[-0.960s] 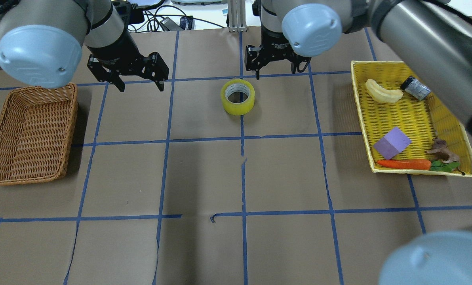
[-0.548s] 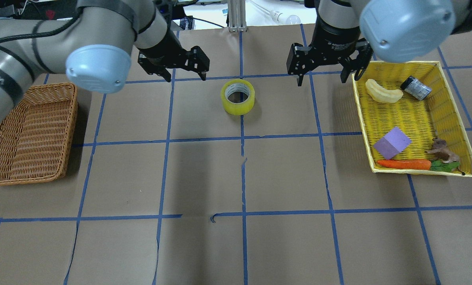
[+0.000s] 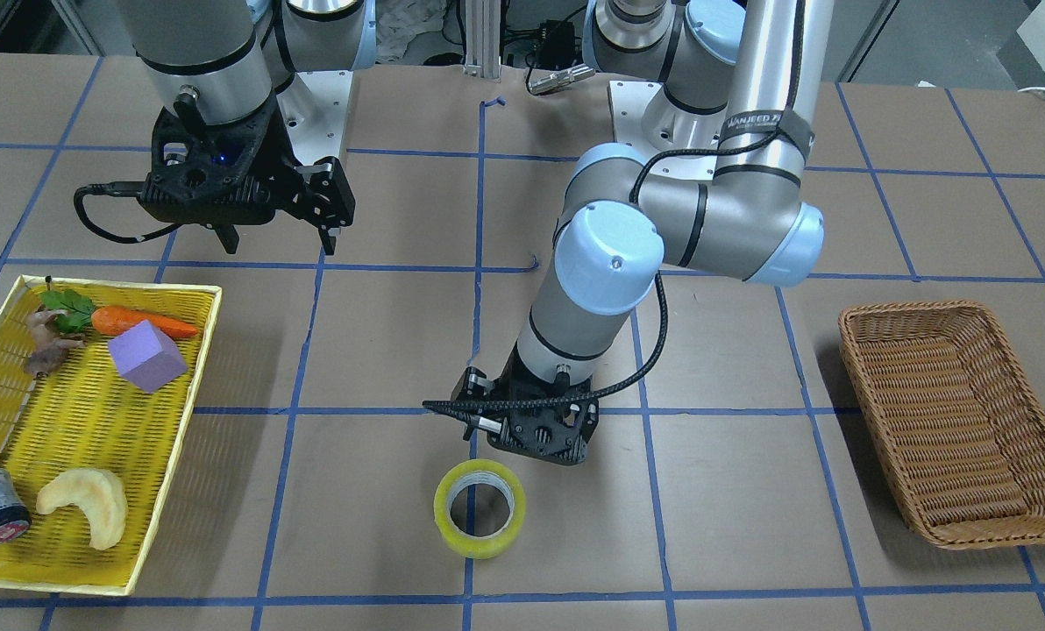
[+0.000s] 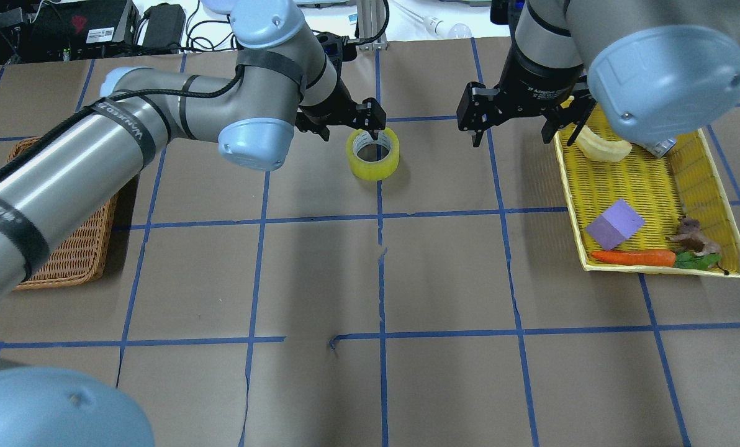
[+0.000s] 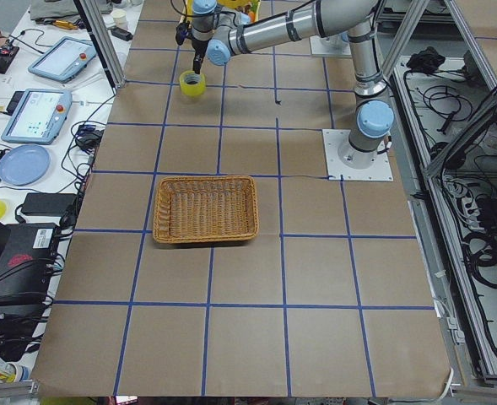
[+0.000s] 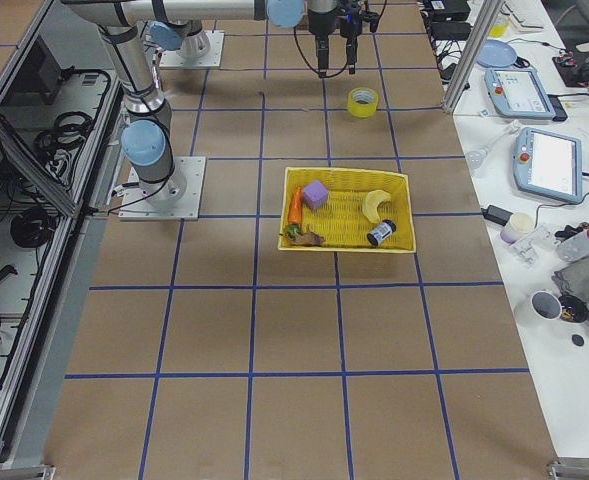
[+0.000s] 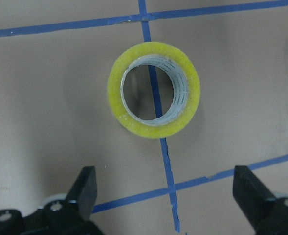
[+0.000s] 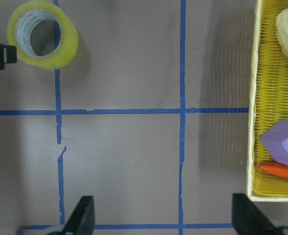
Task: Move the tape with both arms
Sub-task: 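Reach the left gripper to the tape roll while the right gripper withdraws, then grasp the tape roll with the left gripper and lift it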
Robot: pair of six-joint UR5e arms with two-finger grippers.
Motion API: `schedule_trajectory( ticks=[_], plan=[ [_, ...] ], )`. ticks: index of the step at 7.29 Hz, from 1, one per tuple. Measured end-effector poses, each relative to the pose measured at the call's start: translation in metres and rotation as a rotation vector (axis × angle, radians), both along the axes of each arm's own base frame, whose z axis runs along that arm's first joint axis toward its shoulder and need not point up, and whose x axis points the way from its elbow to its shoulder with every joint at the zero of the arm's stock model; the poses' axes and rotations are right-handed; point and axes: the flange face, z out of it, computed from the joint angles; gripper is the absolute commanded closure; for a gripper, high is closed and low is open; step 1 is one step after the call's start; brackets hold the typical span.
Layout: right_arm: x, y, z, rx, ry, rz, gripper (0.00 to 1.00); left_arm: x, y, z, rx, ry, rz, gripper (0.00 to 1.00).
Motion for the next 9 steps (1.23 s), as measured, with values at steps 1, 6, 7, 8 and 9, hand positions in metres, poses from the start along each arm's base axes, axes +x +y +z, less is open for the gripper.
schedule_trajectory(
  ticks=[1, 6, 7, 8, 9],
  plan=[
    [0.0, 0.0, 0.001, -0.004, -0.001, -0.001, 0.0, -0.002, -0.017, -0.015, -0.011, -0.018, 0.001, 0.0],
    [-0.001, -0.001, 0.003, -0.008, -0.003, -0.003, 0.0, 0.007, -0.058, -0.079, -0.012, -0.068, -0.003, 0.01],
    [-0.001, -0.001, 0.003, -0.008, -0.002, -0.003, 0.0, 0.008, -0.06, -0.089, -0.003, -0.071, -0.001, 0.47],
    [-0.001, -0.001, 0.003, -0.008, -0.002, -0.003, 0.0, 0.009, -0.061, -0.098, 0.005, -0.073, -0.001, 0.97],
    [-0.001, -0.001, 0.003, -0.007, -0.002, -0.002, 0.0, 0.009, -0.06, -0.102, 0.013, -0.075, -0.001, 1.0]
  ],
)
